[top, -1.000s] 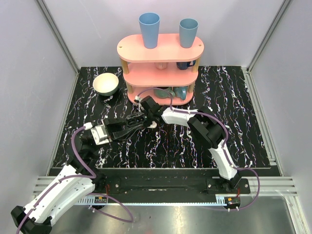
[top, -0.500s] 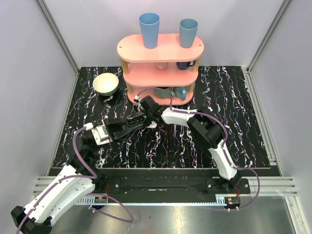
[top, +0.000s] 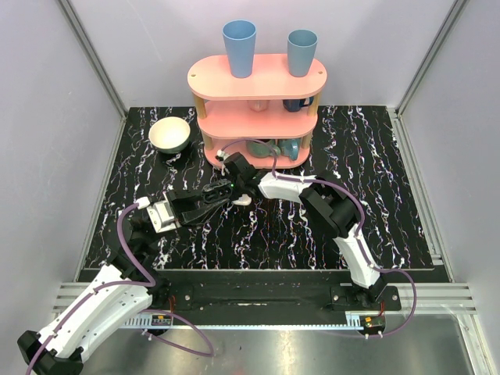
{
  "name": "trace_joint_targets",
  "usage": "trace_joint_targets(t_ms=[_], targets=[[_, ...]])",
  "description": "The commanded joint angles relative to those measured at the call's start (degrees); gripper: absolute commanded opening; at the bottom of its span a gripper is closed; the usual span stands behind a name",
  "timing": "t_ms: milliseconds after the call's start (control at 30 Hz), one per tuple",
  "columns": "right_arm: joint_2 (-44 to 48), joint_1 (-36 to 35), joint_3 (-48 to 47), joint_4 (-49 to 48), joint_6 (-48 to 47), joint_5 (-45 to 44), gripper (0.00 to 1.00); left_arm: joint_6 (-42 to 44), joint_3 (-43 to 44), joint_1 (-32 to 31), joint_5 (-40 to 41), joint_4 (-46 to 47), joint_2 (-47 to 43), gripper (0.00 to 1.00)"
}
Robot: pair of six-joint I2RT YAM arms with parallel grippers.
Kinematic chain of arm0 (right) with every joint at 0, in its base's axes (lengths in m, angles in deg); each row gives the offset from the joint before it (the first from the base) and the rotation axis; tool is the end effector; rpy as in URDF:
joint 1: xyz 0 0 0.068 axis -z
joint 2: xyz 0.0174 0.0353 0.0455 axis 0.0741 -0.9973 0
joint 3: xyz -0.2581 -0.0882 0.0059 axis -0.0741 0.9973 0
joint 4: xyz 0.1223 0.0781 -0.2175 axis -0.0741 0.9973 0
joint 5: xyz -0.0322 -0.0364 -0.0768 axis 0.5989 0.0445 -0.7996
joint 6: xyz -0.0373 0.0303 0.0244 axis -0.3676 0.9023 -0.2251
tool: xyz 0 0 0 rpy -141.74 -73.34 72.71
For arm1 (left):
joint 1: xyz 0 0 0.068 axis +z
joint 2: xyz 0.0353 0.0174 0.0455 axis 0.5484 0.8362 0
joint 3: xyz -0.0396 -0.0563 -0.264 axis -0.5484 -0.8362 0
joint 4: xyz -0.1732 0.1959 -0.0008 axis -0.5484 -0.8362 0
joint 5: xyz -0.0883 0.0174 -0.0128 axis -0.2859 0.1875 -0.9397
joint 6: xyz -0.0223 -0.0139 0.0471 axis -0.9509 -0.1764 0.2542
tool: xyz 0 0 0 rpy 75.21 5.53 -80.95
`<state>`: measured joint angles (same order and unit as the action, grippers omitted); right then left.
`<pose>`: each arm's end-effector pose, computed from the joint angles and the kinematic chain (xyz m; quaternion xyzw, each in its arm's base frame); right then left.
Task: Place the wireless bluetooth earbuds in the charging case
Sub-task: Pick up the right earbud from the center of the board.
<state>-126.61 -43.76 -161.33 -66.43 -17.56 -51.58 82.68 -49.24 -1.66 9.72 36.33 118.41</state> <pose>0.3212 0.3719 0.1436 -0.2159 0.8798 0.3504 0.2380 0.0928 -0.0879 0.3458 0.3773 0.3934 -0.3789 0.7479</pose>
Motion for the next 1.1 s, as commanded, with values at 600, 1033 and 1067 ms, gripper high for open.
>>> trace_joint_targets(t_ms=[600,1033,1067], targets=[[-2.09,-1.65,-0.79,3.08,-2.56,-2.08,0.31,0.41,1.58,0.29,0.72,2.70,0.62,0.00],[-2.36,-3.50,0.53,3.26,-2.83,-2.96,0.30,0.06,1.58,0.29,0.37,3.13,1.24,0.00],[-2.45,-3.50,0.53,3.17,-2.92,-3.30,0.30,-0.03,1.41,0.29,0.37,3.14,1.24,0.00]])
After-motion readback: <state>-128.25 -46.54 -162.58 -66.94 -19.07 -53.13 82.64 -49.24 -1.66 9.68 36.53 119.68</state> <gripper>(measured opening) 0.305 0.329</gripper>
